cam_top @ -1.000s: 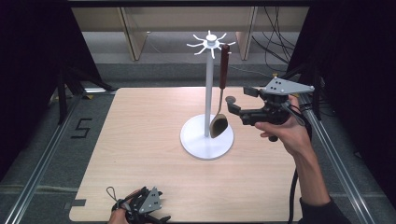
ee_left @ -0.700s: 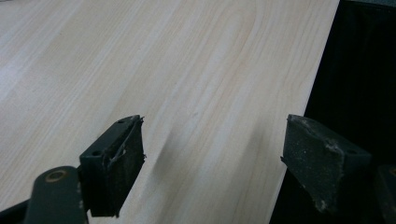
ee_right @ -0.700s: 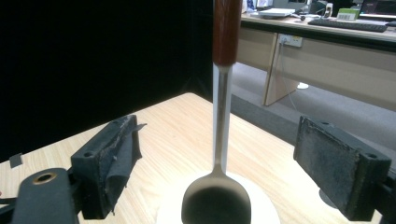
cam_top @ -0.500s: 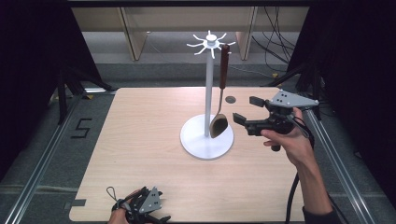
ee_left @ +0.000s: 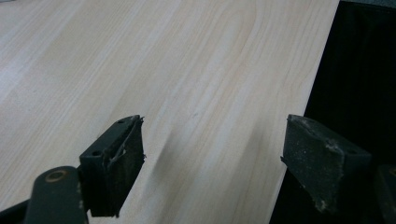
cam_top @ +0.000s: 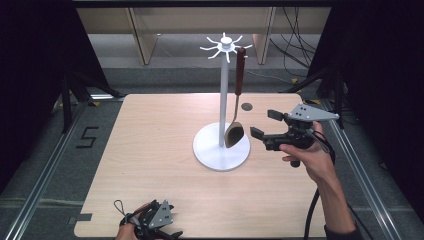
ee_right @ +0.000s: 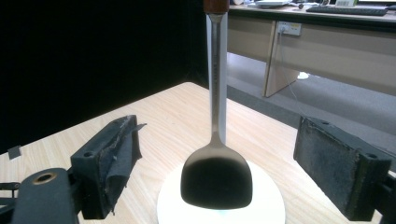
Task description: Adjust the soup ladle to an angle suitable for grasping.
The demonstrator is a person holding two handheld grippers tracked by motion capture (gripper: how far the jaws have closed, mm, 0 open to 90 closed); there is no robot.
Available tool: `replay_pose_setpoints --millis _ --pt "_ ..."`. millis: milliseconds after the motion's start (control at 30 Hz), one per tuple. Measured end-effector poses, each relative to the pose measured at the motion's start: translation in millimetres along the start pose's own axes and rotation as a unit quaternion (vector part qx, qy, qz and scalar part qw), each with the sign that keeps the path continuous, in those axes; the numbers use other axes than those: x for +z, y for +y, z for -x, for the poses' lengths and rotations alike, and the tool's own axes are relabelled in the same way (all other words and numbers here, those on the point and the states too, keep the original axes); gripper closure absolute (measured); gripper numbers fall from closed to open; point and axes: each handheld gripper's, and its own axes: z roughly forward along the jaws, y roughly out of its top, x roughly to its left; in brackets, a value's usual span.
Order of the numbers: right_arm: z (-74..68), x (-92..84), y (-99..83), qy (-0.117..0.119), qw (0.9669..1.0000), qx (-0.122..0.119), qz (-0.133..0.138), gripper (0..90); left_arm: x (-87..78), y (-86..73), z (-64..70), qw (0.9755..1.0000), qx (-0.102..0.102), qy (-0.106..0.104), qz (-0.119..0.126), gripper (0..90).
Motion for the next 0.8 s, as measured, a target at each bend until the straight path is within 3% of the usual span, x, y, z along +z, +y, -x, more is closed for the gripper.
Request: replay_pose_setpoints --millis 367,400,533,600,667,767,800 --pt "2.9 2.0 -12.2 0.001 0.9999 -0.004 -0.014 15.3 1.3 1.6 -0.8 1.0 -0.005 -0.006 0.006 19.8" --pt "2.0 2.1 -14.3 0.001 0.9997 0.006 -0.022 15.3 2.0 2.8 -2.7 0.9999 0.003 -0.012 0.002 19.8" --pt "1.9 5.5 -21.5 0.004 0.9995 0.005 -0.032 15.3 2.0 4.5 -2.6 1.0 0.005 -0.008 0.002 19.8" --pt "3.4 6.8 -25.0 0.002 0.9993 -0.009 -0.037 15.3 2.1 4.6 -2.6 0.9999 0.004 -0.009 0.003 19.8" --pt "1.6 8.0 -30.5 0.001 0.9988 0.001 -0.049 15.4 2.5 4.1 -3.4 1.0 0.001 -0.006 0.003 19.8" --pt "3.5 12.7 -38.4 0.01 0.9979 -0.012 -0.063 15.5 1.7 3.5 -4.2 1.0 -0.003 -0.008 0.004 19.8" --pt "2.6 13.2 -40.6 0.007 0.9976 -0.004 -0.069 15.4 1.7 3.5 -4.2 1.0 -0.003 -0.008 0.004 19.8"
